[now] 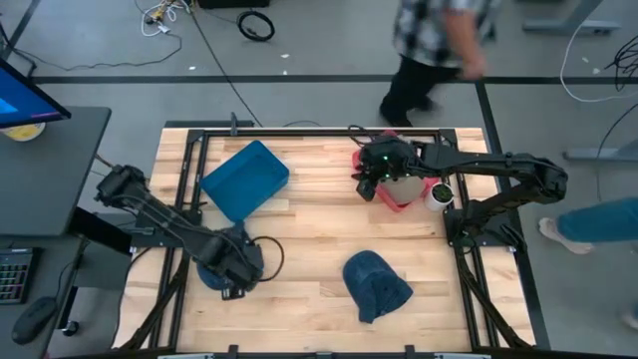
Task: Pick & Place hat
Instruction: Put the left blue cap into the blue bin
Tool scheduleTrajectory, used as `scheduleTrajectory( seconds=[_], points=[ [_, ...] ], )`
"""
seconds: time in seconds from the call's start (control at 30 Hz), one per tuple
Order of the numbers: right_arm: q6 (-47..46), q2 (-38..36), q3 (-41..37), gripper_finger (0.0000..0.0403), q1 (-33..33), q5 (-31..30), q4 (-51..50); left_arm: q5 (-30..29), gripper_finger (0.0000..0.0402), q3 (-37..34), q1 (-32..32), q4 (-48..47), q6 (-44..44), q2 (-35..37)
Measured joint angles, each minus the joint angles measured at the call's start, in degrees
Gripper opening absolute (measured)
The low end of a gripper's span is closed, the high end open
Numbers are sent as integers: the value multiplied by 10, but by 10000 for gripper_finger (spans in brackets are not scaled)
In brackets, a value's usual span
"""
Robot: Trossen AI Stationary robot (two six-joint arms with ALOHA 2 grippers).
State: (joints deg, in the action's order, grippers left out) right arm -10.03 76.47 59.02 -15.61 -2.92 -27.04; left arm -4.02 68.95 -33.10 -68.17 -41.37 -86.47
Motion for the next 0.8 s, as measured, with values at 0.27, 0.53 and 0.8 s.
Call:
scheduleTrajectory(
  seconds=[0.27,0.53,0.8],
  points=[
    [2,0,0,144,21,0,-2,41,165,0,24,10,89,-28],
    [32,0,0,144,23,0,-5,55,165,-15,88,-28,197,-23],
    [45,0,0,144,23,0,-5,119,165,-157,129,157,201,8]
  ],
)
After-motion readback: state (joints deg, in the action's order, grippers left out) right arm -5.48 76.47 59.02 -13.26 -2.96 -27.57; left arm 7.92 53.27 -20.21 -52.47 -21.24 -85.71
